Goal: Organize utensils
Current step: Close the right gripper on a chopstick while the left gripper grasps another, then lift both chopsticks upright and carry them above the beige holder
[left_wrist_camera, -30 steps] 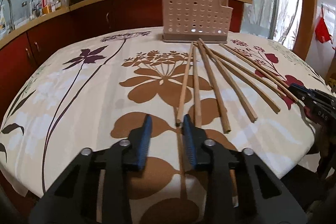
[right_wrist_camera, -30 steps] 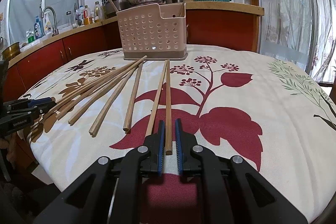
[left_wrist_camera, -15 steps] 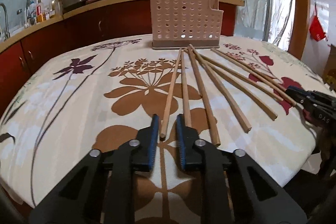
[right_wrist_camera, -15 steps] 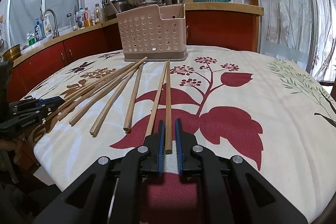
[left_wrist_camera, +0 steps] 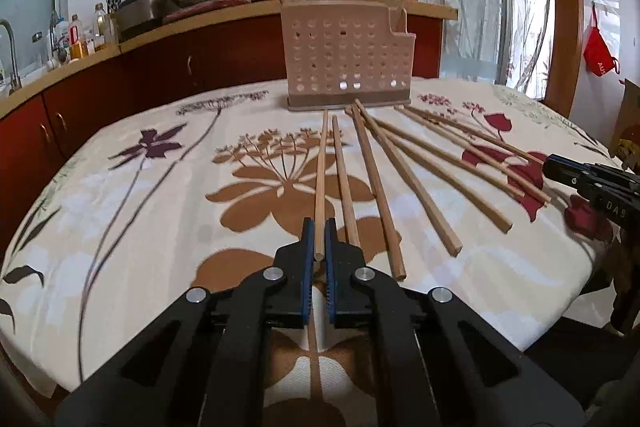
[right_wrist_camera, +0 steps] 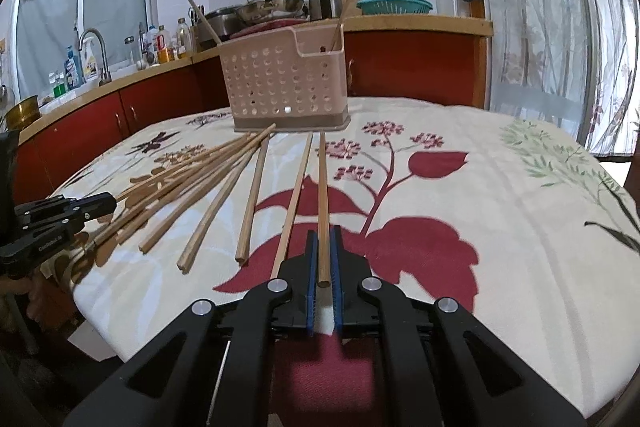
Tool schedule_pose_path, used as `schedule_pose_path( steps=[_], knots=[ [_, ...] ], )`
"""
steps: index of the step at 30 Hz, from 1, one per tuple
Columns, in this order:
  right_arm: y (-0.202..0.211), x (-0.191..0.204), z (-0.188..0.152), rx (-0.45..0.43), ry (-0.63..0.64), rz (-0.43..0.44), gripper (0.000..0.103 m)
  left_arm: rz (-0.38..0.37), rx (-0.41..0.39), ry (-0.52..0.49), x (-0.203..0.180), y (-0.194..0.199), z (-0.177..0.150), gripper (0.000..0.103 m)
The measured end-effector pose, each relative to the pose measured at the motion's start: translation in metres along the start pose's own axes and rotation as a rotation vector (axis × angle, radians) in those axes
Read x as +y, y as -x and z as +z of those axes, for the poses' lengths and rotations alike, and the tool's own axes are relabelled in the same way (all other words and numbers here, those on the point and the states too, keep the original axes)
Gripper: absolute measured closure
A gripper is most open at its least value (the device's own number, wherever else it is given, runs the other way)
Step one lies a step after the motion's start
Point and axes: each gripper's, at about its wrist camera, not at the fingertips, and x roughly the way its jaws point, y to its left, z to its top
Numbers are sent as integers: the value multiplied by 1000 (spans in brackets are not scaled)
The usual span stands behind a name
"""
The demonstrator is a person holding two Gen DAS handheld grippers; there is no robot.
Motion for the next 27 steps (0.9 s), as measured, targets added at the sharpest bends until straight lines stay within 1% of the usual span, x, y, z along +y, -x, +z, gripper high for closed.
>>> schedule_pose_path(
  steps=[15, 21, 27],
  knots=[
    [42, 1, 43, -125, 9, -24, 96, 40, -160, 19, 10, 58, 46, 97],
    [63, 3, 61, -183, 8, -22, 96, 30, -226, 67, 20, 86, 68, 97],
    [81, 4, 83, -230, 9, -25, 96, 21, -278, 92, 29, 110, 90, 97]
  ],
)
